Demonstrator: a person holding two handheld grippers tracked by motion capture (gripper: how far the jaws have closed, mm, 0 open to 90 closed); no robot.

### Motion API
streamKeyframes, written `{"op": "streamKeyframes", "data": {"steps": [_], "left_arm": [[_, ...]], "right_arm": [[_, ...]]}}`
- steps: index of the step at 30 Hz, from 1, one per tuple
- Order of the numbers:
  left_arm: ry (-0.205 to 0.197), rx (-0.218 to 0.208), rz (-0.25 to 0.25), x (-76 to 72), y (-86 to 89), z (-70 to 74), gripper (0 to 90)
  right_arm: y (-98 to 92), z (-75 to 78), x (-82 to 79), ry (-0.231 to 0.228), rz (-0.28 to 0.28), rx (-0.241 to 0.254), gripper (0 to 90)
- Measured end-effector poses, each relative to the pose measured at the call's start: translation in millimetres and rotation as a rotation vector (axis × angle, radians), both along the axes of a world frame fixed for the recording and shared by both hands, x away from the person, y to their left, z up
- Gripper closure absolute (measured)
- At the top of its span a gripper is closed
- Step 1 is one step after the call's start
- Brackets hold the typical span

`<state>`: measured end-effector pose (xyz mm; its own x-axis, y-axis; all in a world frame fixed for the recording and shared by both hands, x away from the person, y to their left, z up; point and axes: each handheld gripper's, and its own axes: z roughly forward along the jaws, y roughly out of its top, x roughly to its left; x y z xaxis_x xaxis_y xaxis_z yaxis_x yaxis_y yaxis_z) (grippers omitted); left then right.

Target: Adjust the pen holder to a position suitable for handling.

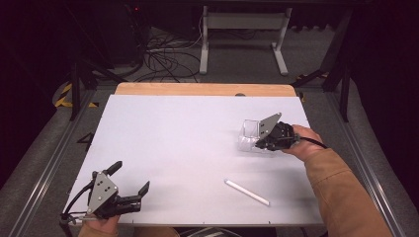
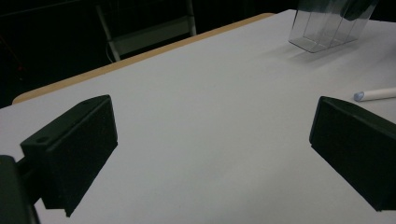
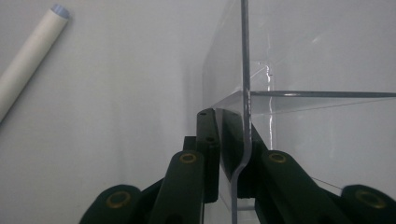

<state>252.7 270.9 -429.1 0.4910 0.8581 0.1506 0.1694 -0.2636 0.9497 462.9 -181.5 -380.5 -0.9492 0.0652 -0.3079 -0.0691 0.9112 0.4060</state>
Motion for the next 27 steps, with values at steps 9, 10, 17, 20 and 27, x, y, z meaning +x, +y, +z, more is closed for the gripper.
{"op": "streamKeyframes", "data": {"steps": [9,10,17,20,27], "left_arm": [[0.002,0.003,-0.003,0.7,0.9,-0.4,1.7],[0.003,0.002,-0.003,0.6,0.9,-0.4,1.7],[0.003,-0.001,-0.008,0.7,1.2,-0.4,1.7],[0.004,-0.002,-0.011,0.7,1.3,-0.5,1.7],[0.005,-0.009,-0.014,0.6,2.1,-0.4,1.7]], "right_arm": [[29.3,21.3,-9.4,-0.011,0.006,0.018,84.6],[33.5,22.7,-10.2,-0.014,-0.002,0.016,84.6],[65.0,30.4,-13.9,-0.002,0.02,0.029,85.1],[79.2,32.2,-15.4,0.006,0.029,0.026,85.1],[106.1,28.4,-17.1,0.03,0.062,0.027,85.1]]}}
